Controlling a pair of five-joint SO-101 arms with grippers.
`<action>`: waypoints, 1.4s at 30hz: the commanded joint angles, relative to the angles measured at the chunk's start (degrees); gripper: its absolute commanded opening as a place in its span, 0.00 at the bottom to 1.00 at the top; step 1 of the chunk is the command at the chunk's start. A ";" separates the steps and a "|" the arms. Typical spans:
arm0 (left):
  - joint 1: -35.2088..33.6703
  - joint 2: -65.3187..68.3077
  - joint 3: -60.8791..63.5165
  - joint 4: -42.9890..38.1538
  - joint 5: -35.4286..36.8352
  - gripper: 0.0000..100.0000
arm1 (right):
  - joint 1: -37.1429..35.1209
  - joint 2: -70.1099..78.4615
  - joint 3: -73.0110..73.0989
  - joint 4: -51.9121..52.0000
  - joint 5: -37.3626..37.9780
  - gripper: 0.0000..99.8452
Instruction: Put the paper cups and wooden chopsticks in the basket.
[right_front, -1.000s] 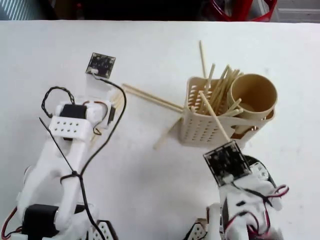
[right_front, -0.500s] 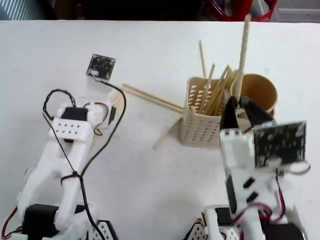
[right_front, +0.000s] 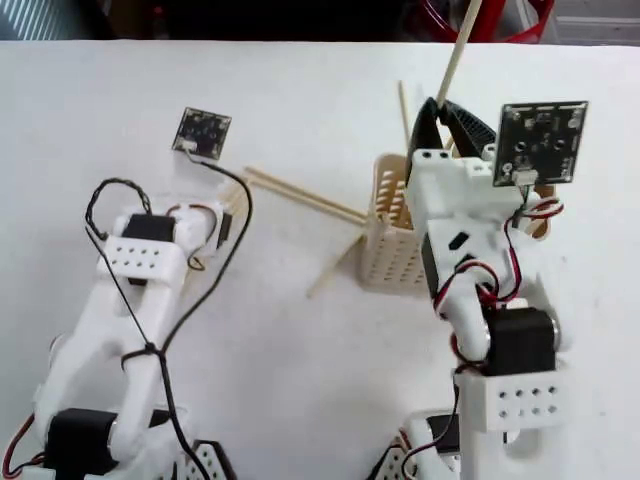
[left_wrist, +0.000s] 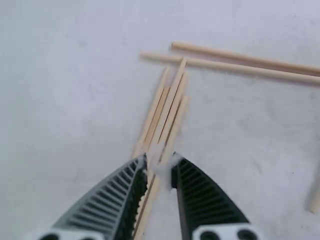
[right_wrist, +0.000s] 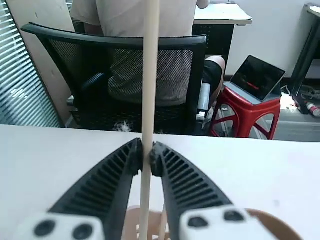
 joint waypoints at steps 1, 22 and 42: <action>-0.57 -0.31 -0.26 -1.05 -0.44 0.10 | 1.27 -0.13 5.63 -6.64 4.22 0.02; -1.36 -0.31 -0.79 -1.05 -0.44 0.10 | 4.53 -10.42 5.19 5.05 5.19 0.08; -3.30 8.57 -17.14 15.82 -13.54 0.17 | 36.18 -19.47 29.27 38.37 40.26 0.03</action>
